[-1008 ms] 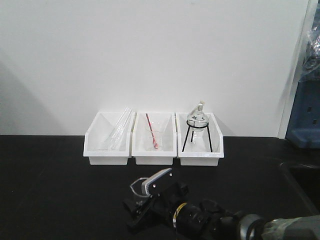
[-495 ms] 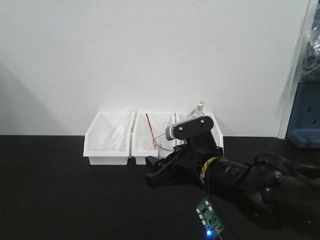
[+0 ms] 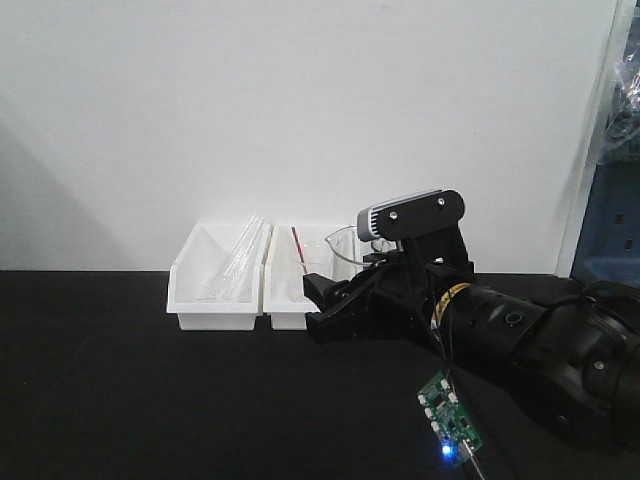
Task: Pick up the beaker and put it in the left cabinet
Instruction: 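Lift the beaker with the right gripper off the benchtop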
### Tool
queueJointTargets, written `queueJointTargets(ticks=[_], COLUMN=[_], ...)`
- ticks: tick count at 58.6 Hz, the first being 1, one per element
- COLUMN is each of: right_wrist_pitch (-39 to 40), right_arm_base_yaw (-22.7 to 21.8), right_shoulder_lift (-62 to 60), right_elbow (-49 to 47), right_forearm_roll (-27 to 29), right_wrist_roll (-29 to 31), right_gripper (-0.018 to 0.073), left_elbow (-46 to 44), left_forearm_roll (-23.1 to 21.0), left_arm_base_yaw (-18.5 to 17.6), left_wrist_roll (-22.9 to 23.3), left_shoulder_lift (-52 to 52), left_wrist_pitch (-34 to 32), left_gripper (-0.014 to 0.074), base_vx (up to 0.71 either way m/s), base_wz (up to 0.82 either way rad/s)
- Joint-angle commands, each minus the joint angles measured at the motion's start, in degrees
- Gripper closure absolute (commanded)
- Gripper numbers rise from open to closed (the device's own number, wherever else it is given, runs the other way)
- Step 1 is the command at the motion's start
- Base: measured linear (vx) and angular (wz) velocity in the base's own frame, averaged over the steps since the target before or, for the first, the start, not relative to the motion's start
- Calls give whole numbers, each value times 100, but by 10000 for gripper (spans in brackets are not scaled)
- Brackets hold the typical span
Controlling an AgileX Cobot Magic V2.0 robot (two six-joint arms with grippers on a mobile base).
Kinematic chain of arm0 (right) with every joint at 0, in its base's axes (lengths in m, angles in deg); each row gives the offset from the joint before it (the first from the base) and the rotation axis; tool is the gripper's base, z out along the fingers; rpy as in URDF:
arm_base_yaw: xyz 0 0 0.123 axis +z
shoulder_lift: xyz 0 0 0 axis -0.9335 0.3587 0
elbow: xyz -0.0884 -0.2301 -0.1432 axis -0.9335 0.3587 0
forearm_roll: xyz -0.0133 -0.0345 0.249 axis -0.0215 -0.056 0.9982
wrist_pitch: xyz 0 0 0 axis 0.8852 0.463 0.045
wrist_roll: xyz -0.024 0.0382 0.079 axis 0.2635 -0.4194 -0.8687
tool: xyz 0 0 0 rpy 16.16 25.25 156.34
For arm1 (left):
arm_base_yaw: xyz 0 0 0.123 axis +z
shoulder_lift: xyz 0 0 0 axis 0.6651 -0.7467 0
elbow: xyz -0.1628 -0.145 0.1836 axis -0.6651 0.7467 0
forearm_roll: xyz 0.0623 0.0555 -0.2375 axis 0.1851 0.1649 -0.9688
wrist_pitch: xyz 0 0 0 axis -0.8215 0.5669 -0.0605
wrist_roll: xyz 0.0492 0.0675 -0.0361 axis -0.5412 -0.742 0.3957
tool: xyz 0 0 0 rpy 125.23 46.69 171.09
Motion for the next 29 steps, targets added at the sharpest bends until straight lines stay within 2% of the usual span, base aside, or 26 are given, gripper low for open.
queueJointTargets(ticks=[1, 29], right_wrist_pitch=[427, 427], right_arm_base_yaw=[-9, -9], right_shoulder_lift=[-259, -259], right_elbow=[-180, -180], right_forearm_roll=[12, 12], right_wrist_roll=[-23, -18], right_gripper=[568, 568], left_elbow=[90, 90], left_forearm_roll=[-18, -18], left_arm_base_yaw=[-3, -3], left_wrist_roll=[15, 15], left_shoulder_lift=[106, 106], left_wrist_pitch=[-428, -428], left_gripper=[595, 595], base_vx=[0, 0], base_wz=[0, 0])
